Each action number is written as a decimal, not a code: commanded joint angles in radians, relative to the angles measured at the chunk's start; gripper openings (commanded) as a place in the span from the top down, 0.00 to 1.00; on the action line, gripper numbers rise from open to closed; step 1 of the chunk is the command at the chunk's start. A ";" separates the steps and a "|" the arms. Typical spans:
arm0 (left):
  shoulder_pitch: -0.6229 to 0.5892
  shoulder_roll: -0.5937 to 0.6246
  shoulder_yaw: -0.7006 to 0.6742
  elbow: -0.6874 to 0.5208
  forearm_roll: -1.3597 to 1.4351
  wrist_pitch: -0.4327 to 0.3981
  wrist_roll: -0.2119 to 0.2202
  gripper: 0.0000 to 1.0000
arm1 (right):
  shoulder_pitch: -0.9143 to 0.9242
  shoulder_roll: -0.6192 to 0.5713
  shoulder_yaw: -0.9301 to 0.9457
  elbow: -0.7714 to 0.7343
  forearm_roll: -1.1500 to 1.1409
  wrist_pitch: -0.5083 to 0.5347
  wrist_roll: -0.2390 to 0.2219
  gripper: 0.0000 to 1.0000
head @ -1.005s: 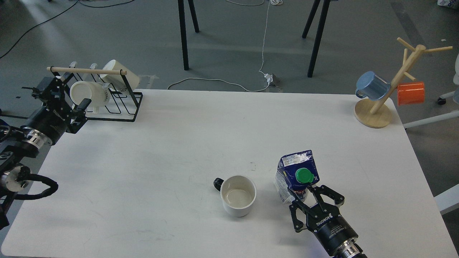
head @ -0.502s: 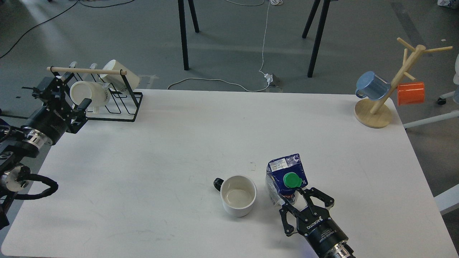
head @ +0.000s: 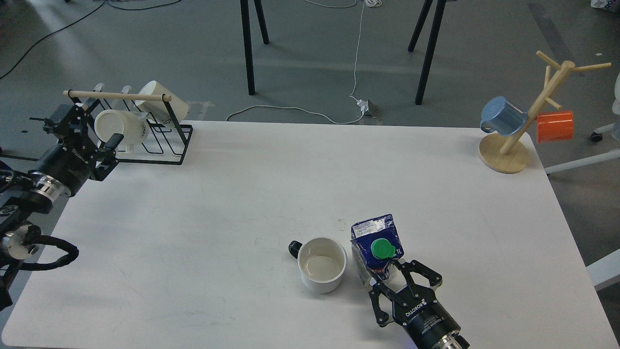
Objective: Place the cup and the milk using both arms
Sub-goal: 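Slide the milk carton with the right gripper next to the white mug, then open the right gripper and pull it back from the carton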
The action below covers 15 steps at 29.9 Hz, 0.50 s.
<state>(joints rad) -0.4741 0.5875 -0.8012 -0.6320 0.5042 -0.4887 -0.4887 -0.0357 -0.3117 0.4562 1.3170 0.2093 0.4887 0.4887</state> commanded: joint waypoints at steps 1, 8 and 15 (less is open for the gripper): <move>0.000 0.000 0.000 0.002 0.001 0.000 0.000 0.02 | 0.000 0.000 -0.001 -0.001 0.001 0.000 0.000 0.50; -0.001 0.000 0.000 0.002 0.001 0.000 0.000 0.02 | -0.006 -0.006 0.001 -0.001 0.001 0.000 0.000 0.19; -0.001 0.000 0.000 0.002 -0.001 0.000 0.000 0.02 | -0.015 -0.027 0.004 0.014 0.012 0.000 0.000 0.05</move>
<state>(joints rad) -0.4744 0.5875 -0.8007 -0.6304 0.5047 -0.4887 -0.4887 -0.0457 -0.3212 0.4572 1.3213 0.2153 0.4887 0.4887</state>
